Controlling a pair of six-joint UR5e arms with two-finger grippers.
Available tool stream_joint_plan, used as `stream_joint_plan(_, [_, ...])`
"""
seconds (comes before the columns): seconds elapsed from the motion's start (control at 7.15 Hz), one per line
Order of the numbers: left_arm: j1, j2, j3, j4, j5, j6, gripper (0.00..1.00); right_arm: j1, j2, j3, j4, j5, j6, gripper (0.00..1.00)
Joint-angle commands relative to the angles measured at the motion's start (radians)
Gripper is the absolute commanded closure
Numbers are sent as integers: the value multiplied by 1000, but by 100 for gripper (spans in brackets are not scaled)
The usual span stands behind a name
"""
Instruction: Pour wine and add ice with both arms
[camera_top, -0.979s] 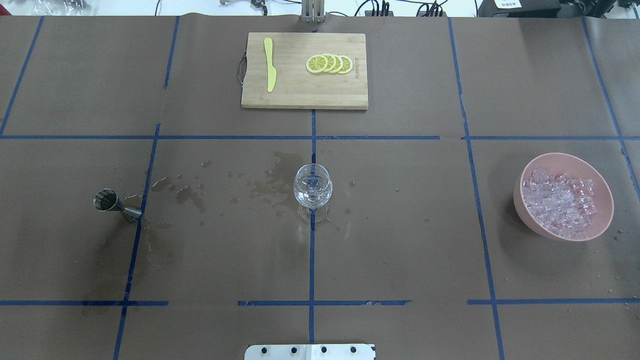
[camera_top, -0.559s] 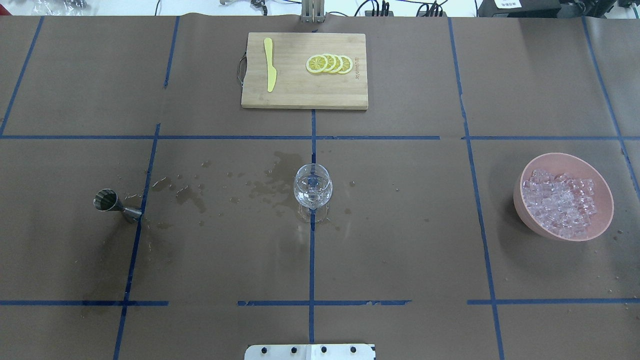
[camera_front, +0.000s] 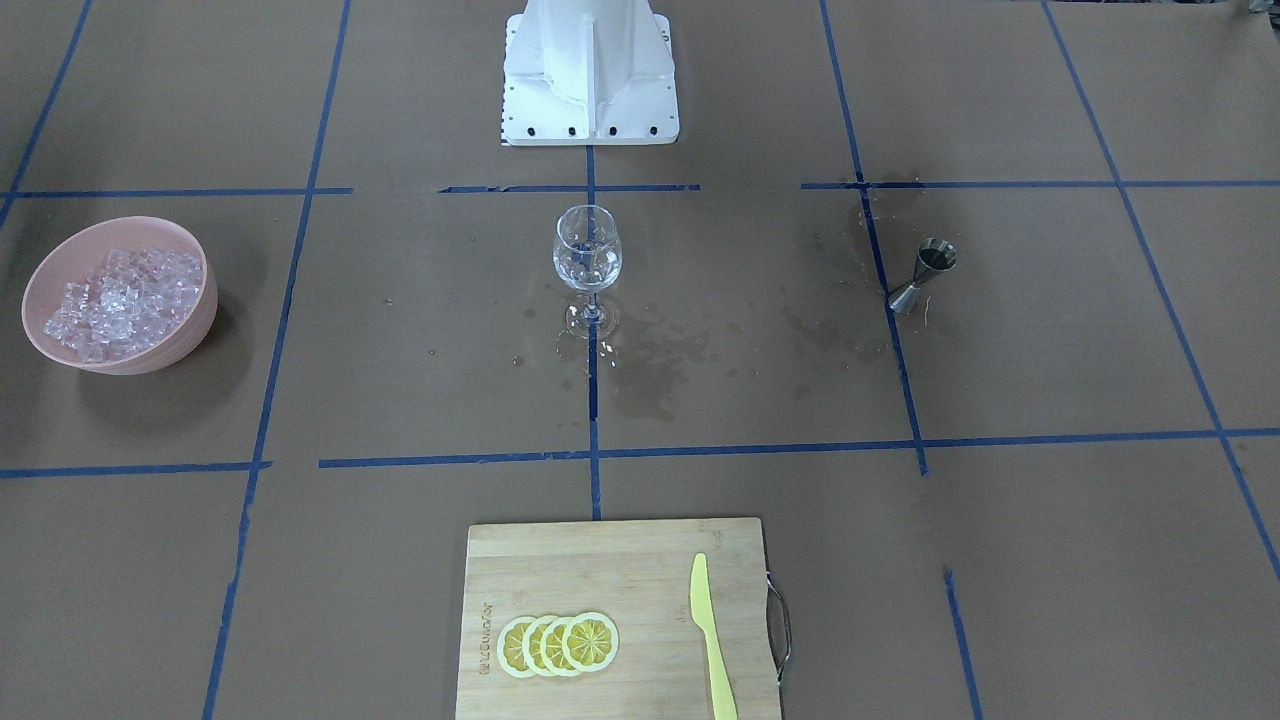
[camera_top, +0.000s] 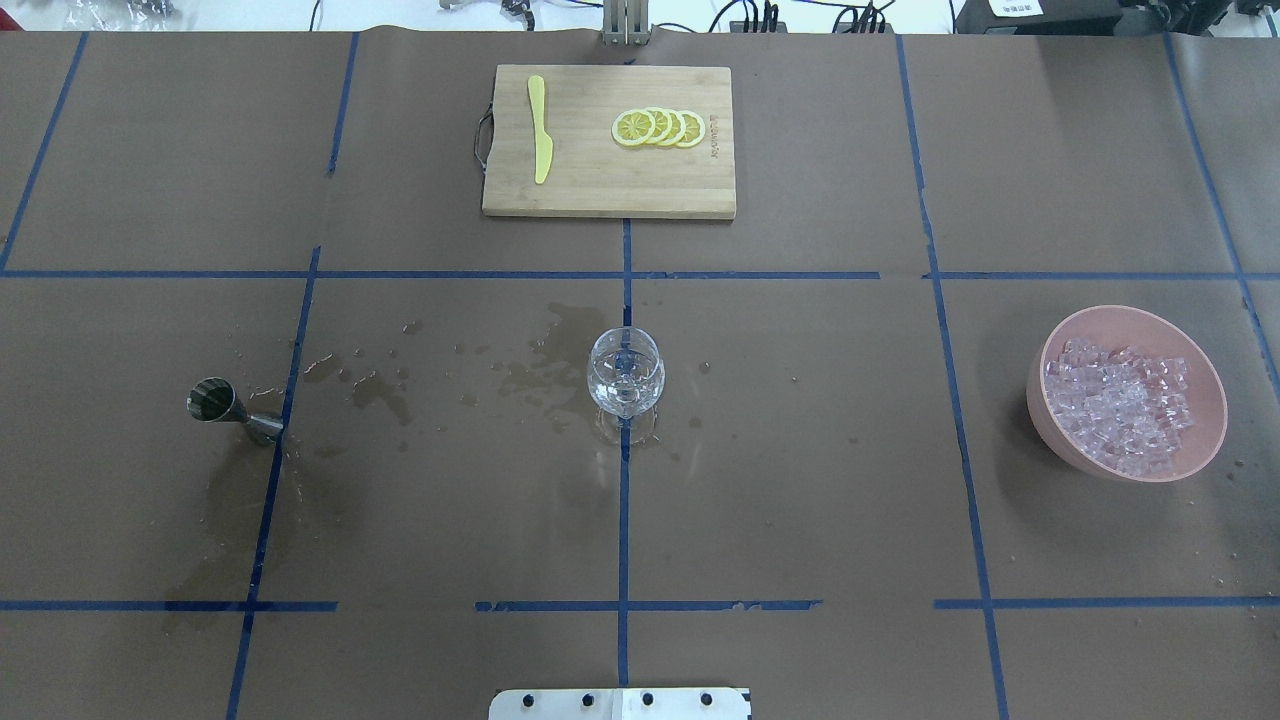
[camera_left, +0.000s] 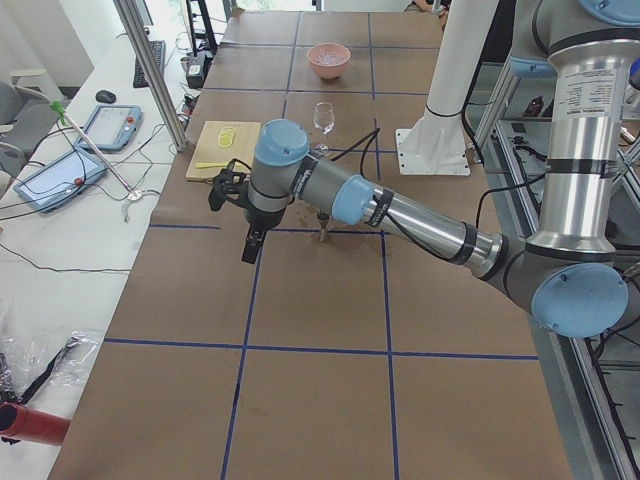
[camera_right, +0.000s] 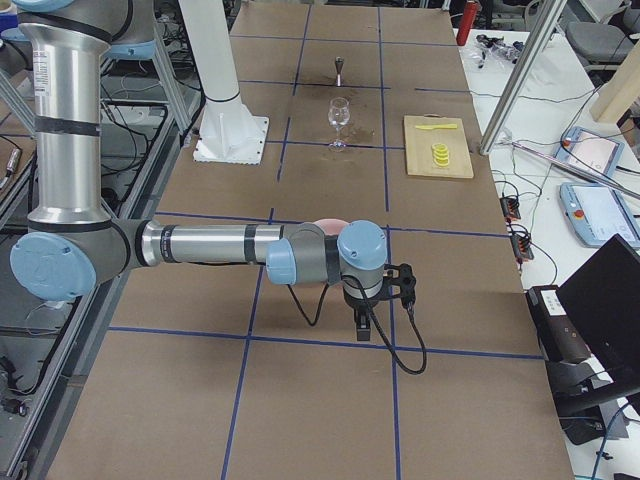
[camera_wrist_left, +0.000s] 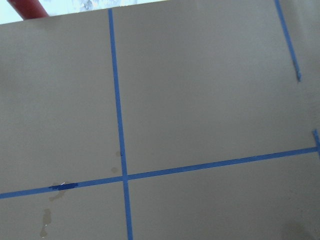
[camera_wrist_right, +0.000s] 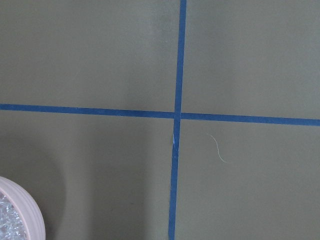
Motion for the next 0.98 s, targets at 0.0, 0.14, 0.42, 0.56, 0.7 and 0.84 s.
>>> stream_joint_plan(0.0, [141, 42, -168, -11, 23, -235, 0, -3, 50, 8, -6, -4, 23, 0])
stream_joint_plan(0.14, [248, 90, -230, -109, 104, -400, 0, -3, 49, -4, 2, -12, 61, 0])
stream_joint_plan(0.42, [415, 256, -252, -433, 268, -632, 1, -3, 43, 2, 8, -12, 63, 0])
stream_joint_plan(0.56, [494, 285, -270, -472, 372, -679, 1, -3, 46, 8, 8, -10, 64, 0])
stream_joint_plan(0.7, [576, 318, -296, -475, 472, -728, 1, -9, 46, 11, 7, -6, 66, 0])
stream_joint_plan(0.84, [668, 344, -322, -492, 559, -828, 1, -9, 40, 13, 7, 2, 92, 0])
